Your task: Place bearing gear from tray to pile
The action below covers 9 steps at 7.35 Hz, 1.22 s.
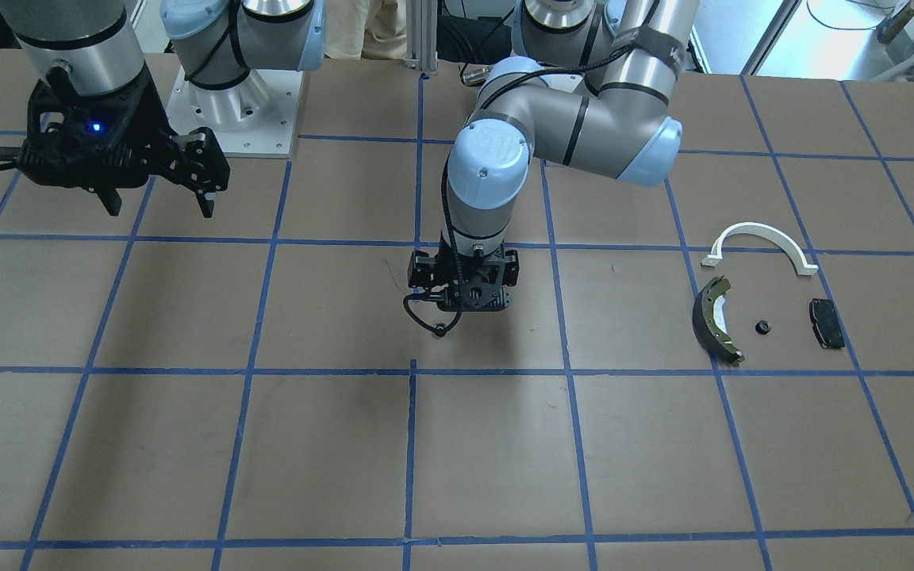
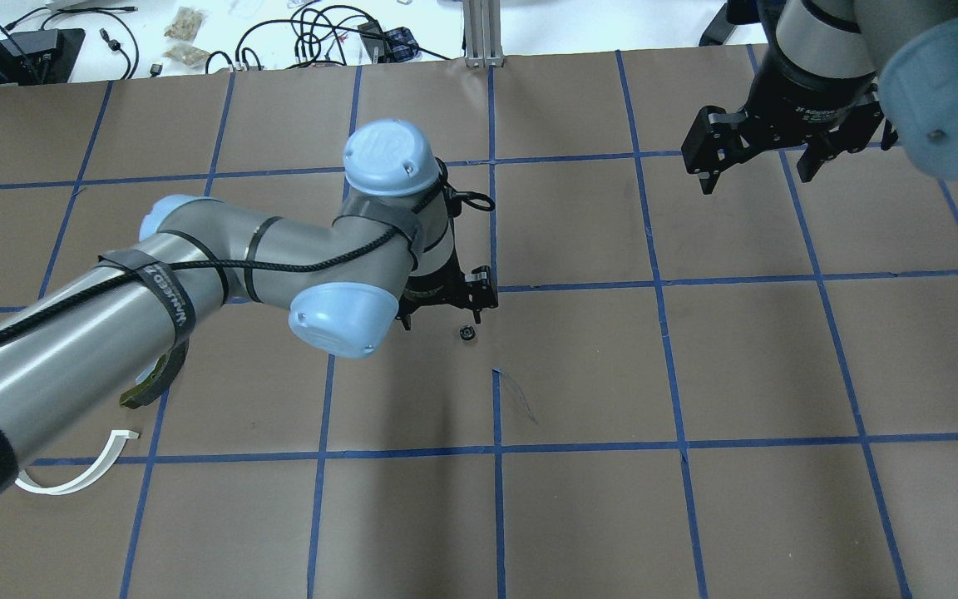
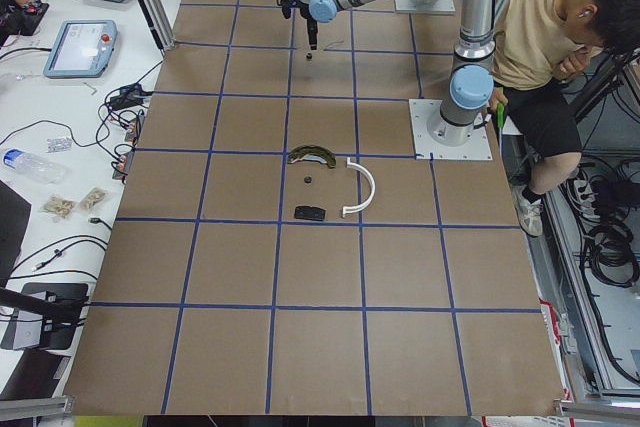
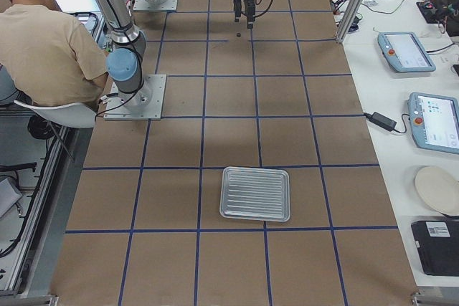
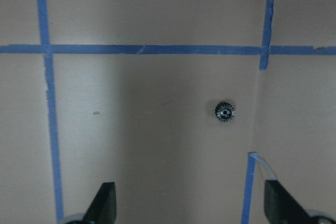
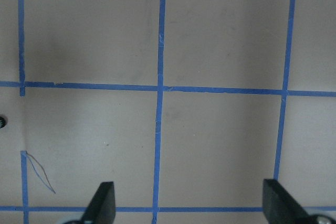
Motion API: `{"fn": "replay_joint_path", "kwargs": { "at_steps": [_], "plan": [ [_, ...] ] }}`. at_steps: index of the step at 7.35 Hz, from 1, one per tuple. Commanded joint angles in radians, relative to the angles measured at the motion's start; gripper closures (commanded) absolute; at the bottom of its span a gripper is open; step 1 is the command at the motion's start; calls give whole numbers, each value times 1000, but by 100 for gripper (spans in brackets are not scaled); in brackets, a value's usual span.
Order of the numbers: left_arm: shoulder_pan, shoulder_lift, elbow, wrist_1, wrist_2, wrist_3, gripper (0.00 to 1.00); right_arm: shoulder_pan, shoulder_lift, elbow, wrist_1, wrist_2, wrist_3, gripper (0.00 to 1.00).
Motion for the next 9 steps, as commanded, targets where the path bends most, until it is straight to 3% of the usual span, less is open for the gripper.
{"fn": "replay_joint_path", "kwargs": {
  "at_steps": [1,3,7,8,9],
  "plan": [
    [-50,-77,-39,140,1,-17,0,1,-13,11,-45,18,32,0],
    [-61,-114,-41,173,36,-8,3,4,-14,16,-39,83,19,0],
    [-60,-153,-38,251,69,-11,6,-2,-13,25,-36,69,-61,0],
    [-61,-154,-38,256,74,-8,22,-1,-14,25,-33,67,-45,0],
    [-60,-154,-38,258,74,-5,66,-1,-13,25,-33,66,-55,0]
  ]
}}
